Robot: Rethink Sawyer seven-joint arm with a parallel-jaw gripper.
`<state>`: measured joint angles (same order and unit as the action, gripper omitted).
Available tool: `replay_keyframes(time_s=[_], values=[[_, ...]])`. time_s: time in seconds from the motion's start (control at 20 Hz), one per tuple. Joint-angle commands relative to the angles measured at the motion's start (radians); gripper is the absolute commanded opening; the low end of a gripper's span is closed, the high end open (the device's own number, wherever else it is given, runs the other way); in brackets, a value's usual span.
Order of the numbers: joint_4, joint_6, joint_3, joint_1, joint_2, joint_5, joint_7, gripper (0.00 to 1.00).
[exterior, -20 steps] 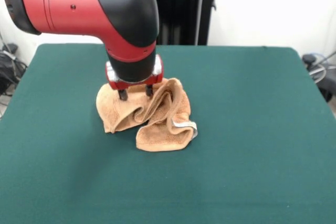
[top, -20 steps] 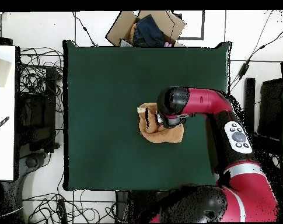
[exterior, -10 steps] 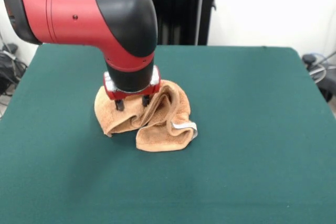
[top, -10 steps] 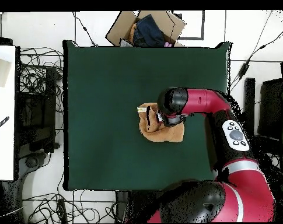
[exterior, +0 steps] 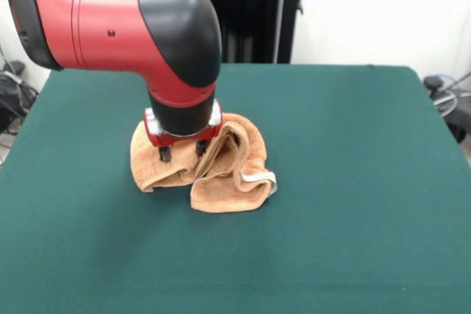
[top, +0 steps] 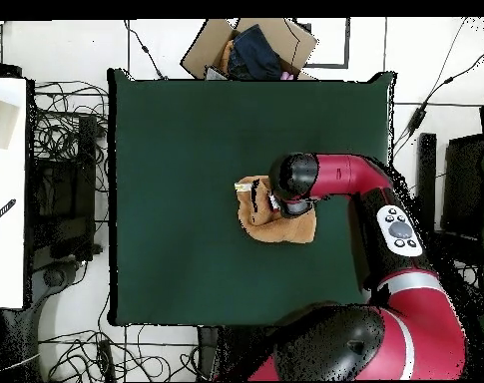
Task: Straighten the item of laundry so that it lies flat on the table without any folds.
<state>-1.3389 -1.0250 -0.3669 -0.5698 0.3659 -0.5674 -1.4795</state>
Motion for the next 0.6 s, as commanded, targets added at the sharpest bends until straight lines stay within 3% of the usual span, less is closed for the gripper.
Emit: replay_keyframes(time_s=[0.05,0.6], values=[[0.04,0.08,-0.033,0.005,-0.044,-0.058,0.111,1.0],[0.129,-0.019,-0.064,-0.04,-0.098,-0.02,0.206,1.0]])
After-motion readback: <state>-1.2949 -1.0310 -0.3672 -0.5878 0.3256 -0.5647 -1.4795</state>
